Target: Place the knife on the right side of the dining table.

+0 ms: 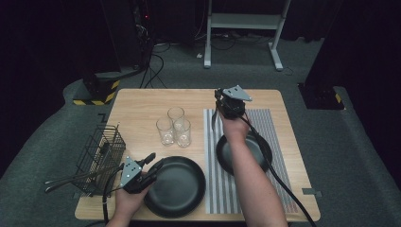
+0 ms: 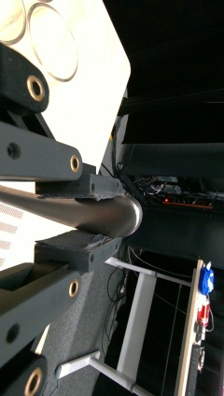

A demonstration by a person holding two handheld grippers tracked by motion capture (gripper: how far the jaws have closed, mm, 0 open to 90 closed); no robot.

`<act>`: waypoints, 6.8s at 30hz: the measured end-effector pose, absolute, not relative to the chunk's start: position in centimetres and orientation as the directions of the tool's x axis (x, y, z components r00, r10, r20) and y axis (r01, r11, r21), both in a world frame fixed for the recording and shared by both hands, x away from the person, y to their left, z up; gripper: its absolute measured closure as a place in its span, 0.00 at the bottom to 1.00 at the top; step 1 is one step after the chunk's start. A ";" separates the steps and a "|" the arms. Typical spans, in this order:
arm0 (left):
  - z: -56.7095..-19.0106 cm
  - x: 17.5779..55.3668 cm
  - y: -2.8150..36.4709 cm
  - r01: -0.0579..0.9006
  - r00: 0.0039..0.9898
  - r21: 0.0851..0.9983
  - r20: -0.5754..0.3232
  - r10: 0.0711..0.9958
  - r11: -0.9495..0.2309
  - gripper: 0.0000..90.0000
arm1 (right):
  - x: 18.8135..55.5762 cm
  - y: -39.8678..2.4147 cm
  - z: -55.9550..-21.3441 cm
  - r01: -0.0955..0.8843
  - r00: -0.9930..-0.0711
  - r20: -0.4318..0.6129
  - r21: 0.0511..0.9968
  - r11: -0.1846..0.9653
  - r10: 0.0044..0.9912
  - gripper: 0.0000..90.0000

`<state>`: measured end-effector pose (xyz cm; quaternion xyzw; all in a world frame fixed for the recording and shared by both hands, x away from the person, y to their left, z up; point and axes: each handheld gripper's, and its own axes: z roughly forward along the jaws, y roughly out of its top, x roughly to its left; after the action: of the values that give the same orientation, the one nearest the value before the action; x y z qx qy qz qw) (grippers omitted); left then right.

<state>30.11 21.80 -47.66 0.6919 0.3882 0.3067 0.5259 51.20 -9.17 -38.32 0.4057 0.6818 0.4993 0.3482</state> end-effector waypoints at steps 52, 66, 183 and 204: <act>-47.6 29.5 22.5 0.234 0.506 0.961 0.010 0.862 -0.148 0.65 | 51.1 -16.9 -40.1 0.298 -0.312 0.015 0.951 0.083 0.950 0.79; -48.0 29.3 22.8 0.229 0.496 0.959 0.031 0.868 -0.165 0.65 | 51.4 -18.5 -41.0 0.324 -0.286 0.045 0.945 0.052 0.957 0.76; -49.7 27.6 24.0 0.190 0.506 0.962 0.074 0.859 -0.195 0.66 | 52.5 -25.8 -47.6 0.456 -0.216 0.204 0.886 -0.087 0.955 0.63; -49.7 27.7 24.0 0.190 0.514 0.962 0.073 0.855 -0.197 0.66 | 53.2 -26.3 -48.4 0.489 -0.174 0.180 0.869 -0.074 0.968 0.67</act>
<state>27.68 23.97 -49.66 0.7026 0.3719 0.3235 0.5132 53.22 -26.34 -48.45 0.5832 0.6247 0.4435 0.2702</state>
